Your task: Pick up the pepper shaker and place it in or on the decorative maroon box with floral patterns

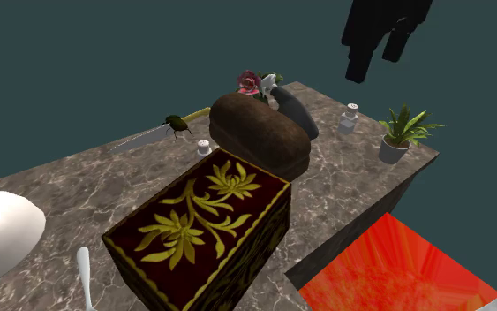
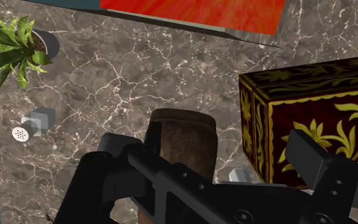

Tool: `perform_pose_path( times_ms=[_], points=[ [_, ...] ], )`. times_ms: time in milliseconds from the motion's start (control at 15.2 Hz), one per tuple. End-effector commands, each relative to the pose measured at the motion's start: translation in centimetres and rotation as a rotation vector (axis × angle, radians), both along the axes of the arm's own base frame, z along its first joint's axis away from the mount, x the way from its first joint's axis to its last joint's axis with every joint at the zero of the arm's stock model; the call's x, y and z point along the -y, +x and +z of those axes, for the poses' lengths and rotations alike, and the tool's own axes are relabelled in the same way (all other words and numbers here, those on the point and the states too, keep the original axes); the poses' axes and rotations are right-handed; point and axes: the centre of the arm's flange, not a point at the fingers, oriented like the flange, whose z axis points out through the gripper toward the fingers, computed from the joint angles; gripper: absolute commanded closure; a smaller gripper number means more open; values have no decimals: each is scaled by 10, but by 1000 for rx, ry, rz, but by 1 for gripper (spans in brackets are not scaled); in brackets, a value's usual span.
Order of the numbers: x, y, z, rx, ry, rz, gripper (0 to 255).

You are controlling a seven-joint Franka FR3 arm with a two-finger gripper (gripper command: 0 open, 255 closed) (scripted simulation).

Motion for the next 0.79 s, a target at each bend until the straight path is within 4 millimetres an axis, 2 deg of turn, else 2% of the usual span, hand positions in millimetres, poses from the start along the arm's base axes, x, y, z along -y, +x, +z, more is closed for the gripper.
perform_pose_path(
  times_ms=[0, 726],
  points=[
    [0, 0, 0, 0, 0, 0, 0],
    [-68, 100, -82, 12, -30, -22, 0]
  ],
)
